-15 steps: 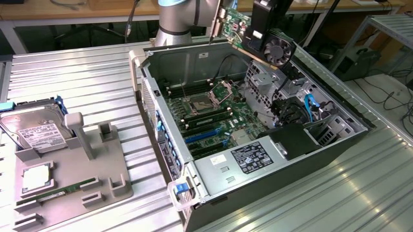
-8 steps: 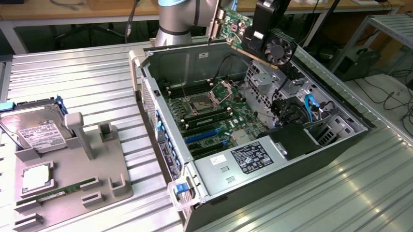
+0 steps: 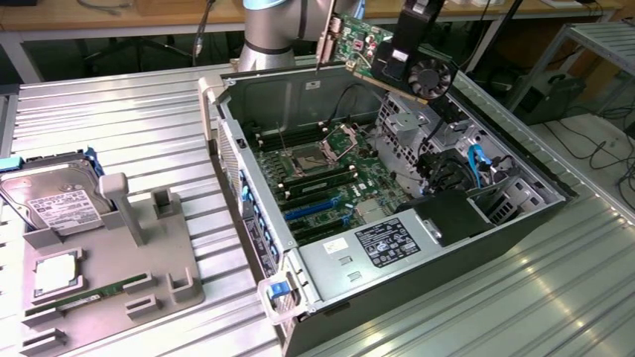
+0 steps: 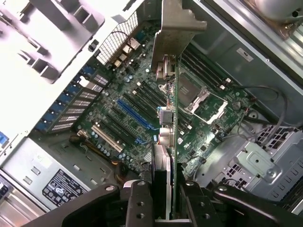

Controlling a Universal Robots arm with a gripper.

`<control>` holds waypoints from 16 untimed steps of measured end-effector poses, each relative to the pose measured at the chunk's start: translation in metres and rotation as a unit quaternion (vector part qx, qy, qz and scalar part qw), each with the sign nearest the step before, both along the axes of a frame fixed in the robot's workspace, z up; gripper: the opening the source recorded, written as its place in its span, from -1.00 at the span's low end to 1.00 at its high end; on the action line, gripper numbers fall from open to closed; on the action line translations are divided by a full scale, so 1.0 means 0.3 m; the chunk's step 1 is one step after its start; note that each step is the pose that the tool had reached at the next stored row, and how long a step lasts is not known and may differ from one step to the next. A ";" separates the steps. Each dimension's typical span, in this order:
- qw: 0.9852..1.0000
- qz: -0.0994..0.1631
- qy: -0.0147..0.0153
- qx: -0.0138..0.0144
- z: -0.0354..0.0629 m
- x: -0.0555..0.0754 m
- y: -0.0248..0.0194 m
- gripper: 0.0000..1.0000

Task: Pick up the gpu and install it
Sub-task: 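Insert the gpu into the slot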

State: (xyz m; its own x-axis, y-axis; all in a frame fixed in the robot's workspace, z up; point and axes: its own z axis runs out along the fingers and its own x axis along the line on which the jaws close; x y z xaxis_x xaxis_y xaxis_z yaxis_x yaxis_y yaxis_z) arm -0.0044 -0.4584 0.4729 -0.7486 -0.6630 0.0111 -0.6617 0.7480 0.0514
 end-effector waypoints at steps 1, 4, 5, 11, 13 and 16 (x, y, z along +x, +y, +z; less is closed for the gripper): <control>1.000 0.008 0.000 0.000 0.000 0.000 0.000 -0.45; 1.000 0.025 0.000 0.000 0.000 0.000 0.000 -0.45; 0.999 0.033 0.000 0.000 0.000 0.000 0.000 -0.45; 0.997 0.075 0.000 0.000 0.000 0.000 0.000 -0.45; 0.996 0.087 0.000 0.000 0.000 0.000 0.000 -0.45; 0.994 0.107 0.000 0.000 0.000 0.000 0.000 -0.45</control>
